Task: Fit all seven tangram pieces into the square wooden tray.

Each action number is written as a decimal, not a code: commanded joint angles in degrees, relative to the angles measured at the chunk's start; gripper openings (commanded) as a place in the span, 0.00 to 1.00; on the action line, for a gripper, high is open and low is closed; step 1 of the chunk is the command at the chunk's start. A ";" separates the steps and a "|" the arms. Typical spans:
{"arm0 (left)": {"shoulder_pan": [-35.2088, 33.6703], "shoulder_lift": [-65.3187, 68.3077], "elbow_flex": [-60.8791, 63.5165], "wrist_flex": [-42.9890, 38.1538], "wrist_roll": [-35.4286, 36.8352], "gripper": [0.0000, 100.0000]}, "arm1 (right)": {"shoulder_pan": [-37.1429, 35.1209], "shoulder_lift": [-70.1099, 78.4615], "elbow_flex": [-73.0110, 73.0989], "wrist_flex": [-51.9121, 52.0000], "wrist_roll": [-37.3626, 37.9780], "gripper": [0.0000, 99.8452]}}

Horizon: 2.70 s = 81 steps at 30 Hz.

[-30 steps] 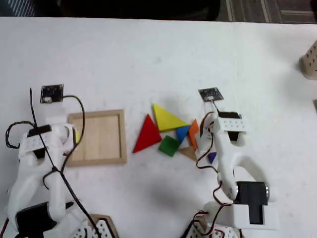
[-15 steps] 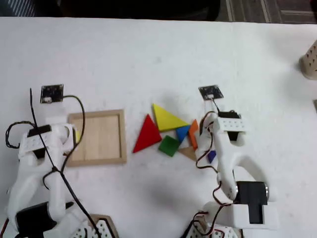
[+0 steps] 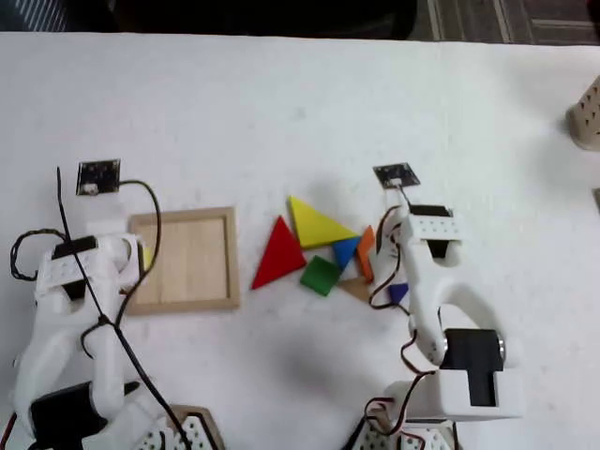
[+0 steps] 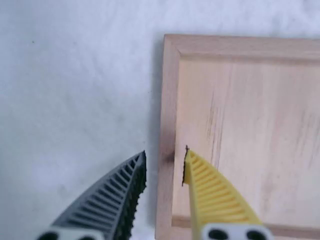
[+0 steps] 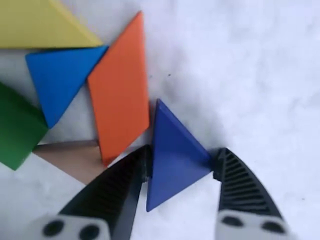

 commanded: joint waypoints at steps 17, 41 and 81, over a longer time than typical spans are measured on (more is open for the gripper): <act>0.57 -2.42 -0.26 -1.67 -0.44 0.15 | 1.10 -7.60 -1.76 3.91 -0.18 0.13; 0.57 -2.42 -0.35 -1.67 -0.44 0.15 | -4.97 -23.52 -1.76 24.04 45.63 0.13; -0.31 -2.42 -0.53 -1.67 -0.44 0.15 | 8.04 -23.08 24.44 -13.05 97.14 0.23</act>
